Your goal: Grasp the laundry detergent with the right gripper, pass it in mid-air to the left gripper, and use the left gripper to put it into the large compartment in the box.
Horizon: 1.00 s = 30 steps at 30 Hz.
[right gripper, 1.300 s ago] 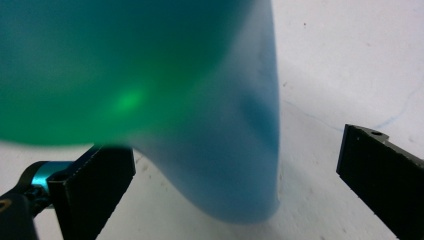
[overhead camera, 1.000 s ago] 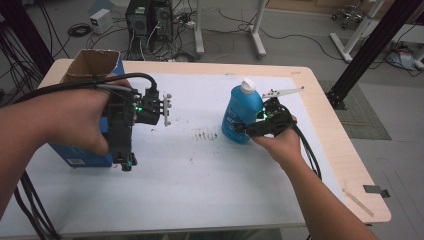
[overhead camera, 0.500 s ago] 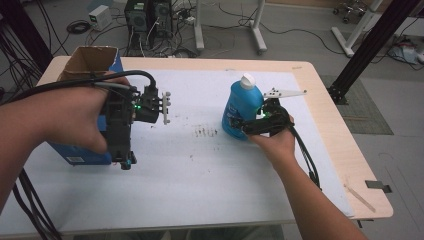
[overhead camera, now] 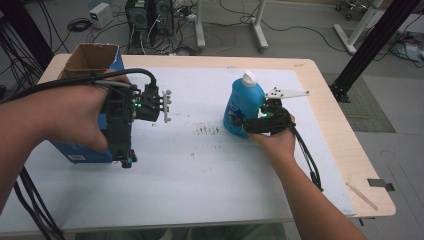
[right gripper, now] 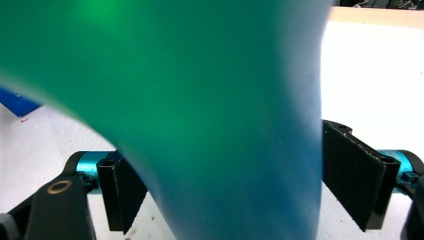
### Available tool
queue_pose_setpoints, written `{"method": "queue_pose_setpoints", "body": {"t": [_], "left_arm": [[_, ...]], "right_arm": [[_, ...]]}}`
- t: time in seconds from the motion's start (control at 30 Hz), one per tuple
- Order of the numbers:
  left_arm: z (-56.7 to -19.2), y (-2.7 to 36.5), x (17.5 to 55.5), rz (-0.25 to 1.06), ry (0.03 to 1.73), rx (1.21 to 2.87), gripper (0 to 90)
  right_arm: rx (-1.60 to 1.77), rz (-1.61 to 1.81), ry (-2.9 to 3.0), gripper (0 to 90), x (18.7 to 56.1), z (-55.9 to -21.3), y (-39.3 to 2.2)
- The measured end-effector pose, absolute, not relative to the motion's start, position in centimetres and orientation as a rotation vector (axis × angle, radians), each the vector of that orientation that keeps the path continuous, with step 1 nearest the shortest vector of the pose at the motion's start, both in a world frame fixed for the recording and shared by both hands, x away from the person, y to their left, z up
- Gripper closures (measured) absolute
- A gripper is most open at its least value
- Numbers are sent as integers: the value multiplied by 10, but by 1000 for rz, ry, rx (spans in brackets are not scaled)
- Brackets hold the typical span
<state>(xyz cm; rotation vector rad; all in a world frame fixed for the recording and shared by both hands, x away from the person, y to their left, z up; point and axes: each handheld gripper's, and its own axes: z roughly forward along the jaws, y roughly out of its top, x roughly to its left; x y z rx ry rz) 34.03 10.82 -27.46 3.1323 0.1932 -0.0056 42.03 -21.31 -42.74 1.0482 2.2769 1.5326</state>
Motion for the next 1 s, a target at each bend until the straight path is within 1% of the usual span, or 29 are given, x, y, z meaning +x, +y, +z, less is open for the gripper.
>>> {"method": "queue_pose_setpoints", "body": {"t": [0.33,0.6,0.67,0.77,1.0], "left_arm": [[-276,111,341,-7,205,3130,17],[-277,110,343,-7,209,3131,17],[-277,110,343,-9,208,3133,17],[-277,109,343,-10,205,3134,17],[-279,110,345,-9,211,3143,17]], "right_arm": [[1026,1528,2257,278,420,-426,-214],[1013,1538,2259,285,420,-427,-212],[1003,1537,2263,314,420,-428,-212],[994,1541,2260,331,419,-428,-212],[991,1548,2263,352,420,-429,-212]]}}
